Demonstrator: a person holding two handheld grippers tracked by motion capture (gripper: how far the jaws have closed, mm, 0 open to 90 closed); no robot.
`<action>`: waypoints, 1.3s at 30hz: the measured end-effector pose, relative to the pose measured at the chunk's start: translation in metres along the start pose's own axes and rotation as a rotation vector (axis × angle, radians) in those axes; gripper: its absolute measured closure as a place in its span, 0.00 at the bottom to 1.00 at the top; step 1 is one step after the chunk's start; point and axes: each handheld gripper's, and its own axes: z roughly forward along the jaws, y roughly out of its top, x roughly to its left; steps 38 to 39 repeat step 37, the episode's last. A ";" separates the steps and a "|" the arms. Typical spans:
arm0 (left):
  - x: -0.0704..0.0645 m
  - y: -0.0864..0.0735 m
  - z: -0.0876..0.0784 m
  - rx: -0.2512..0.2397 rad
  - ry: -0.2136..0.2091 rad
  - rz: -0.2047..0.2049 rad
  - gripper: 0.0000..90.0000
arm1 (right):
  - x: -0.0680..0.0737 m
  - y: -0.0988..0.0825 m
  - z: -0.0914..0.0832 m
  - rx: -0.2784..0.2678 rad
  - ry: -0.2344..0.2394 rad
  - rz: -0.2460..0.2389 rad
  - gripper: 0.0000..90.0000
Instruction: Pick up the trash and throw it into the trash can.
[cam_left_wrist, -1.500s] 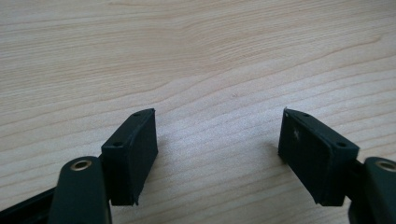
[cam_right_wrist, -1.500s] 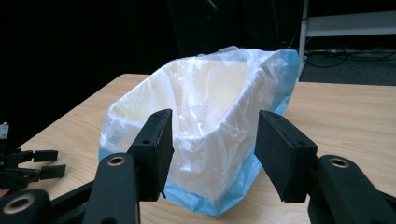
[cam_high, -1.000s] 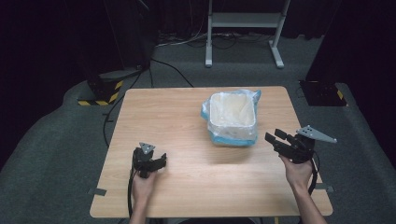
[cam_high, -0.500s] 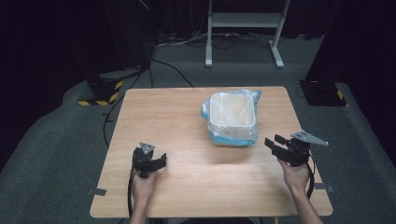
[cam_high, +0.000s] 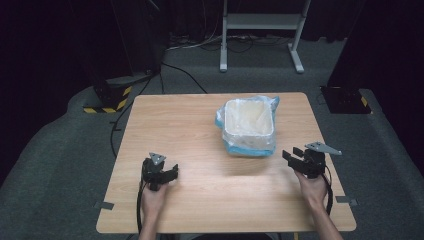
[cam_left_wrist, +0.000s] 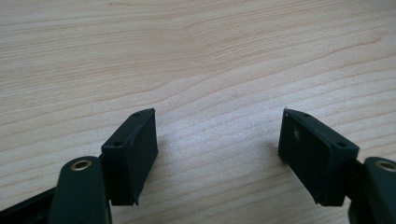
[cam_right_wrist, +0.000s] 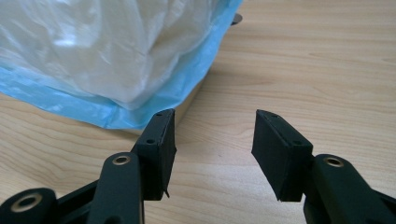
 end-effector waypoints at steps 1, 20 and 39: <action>0.000 0.000 0.000 0.000 0.000 0.000 0.31 | -0.001 -0.001 0.001 0.006 -0.006 -0.002 0.54; 0.000 0.000 0.000 0.000 0.000 0.000 0.31 | -0.016 -0.013 0.028 0.101 -0.162 -0.022 0.54; 0.000 0.000 0.000 0.000 0.001 0.000 0.31 | -0.021 -0.030 0.042 0.139 -0.207 -0.045 0.46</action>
